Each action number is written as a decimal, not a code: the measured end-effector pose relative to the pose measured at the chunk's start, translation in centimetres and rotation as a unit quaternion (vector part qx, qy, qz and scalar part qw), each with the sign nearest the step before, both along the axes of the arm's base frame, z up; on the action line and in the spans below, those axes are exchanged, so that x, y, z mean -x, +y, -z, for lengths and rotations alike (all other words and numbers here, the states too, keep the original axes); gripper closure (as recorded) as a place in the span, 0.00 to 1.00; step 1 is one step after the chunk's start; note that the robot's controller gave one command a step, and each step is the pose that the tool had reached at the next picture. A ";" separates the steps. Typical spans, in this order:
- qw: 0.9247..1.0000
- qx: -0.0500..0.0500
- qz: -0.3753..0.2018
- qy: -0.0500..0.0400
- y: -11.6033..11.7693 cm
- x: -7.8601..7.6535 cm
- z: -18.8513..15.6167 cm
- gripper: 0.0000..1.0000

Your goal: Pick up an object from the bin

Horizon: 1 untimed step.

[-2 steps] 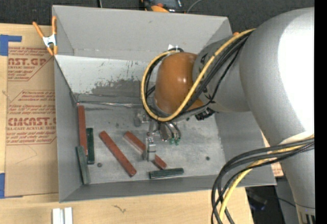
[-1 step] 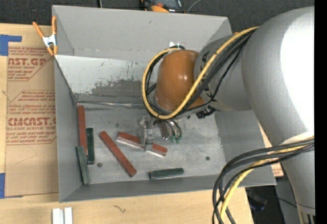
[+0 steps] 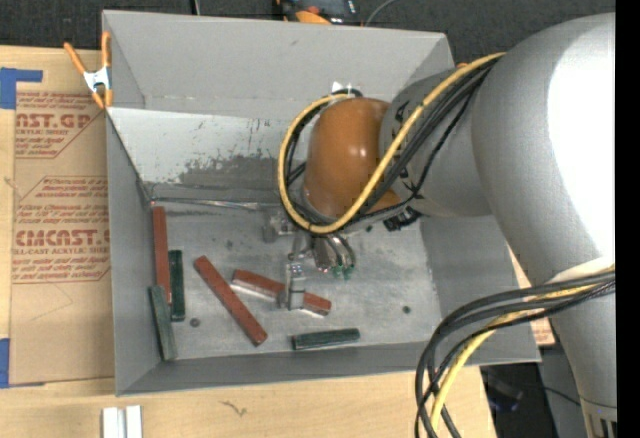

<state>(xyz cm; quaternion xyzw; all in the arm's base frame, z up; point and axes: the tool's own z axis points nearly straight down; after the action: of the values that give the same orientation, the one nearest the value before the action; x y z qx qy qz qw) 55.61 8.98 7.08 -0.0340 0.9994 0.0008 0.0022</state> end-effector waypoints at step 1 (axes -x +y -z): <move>0.998 0.000 0.055 0.003 1.0 2.3 0.1 0.00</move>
Offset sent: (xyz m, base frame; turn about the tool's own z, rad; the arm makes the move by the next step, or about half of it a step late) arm -0.0228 0.0092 -0.0008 0.1109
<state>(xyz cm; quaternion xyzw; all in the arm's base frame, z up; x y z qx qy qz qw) 53.27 10.01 6.94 0.0212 0.9998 0.0007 -0.0005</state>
